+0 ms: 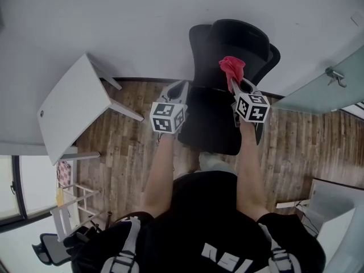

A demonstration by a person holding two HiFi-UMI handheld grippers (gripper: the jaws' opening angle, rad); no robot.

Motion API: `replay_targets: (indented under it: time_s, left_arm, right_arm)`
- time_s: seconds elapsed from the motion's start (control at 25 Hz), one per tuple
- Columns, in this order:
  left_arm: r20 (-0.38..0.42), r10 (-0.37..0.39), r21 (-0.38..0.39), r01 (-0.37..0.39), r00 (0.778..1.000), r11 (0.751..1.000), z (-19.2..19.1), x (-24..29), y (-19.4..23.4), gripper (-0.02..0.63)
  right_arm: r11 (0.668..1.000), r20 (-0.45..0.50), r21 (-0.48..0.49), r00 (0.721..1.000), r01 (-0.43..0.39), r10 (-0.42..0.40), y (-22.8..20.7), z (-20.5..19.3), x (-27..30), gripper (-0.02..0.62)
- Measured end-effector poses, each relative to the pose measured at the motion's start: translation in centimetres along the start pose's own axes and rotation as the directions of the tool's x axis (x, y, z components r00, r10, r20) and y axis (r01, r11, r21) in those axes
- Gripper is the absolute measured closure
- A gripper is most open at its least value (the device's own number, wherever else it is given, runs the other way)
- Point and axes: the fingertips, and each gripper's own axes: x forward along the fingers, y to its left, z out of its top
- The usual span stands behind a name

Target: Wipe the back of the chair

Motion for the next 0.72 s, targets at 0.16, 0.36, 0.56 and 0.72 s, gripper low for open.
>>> replay_targets:
  time_s: [0.16,0.36,0.56,0.72]
  left_arm:
    - [-0.002,0.016,-0.004,-0.016,1.0,1.0,1.3,4.0,0.9,0.581]
    - [-0.01,0.032,-0.008,-0.032,0.999,0.999,2.2,8.3,1.2,0.581]
    - [-0.032,0.018,0.003,-0.018,0.999,1.0,2.5,11.9,0.6,0.581]
    - [-0.049,0.018,-0.01,-0.018,0.999,1.0,2.6,13.7,0.7,0.581]
  right_arm:
    - [1.0,-0.012,-0.003,1.0,-0.025,0.025,-2.2,1.5,3.5,0.508]
    - [0.998,-0.025,0.005,0.998,-0.062,0.062,-4.6,2.4,7.1,0.508]
    - [0.996,-0.046,0.032,0.995,-0.088,0.09,-6.1,2.2,9.8,0.508]
    - [0.994,-0.062,0.052,0.993,-0.101,0.104,-6.9,1.9,10.7,0.508]
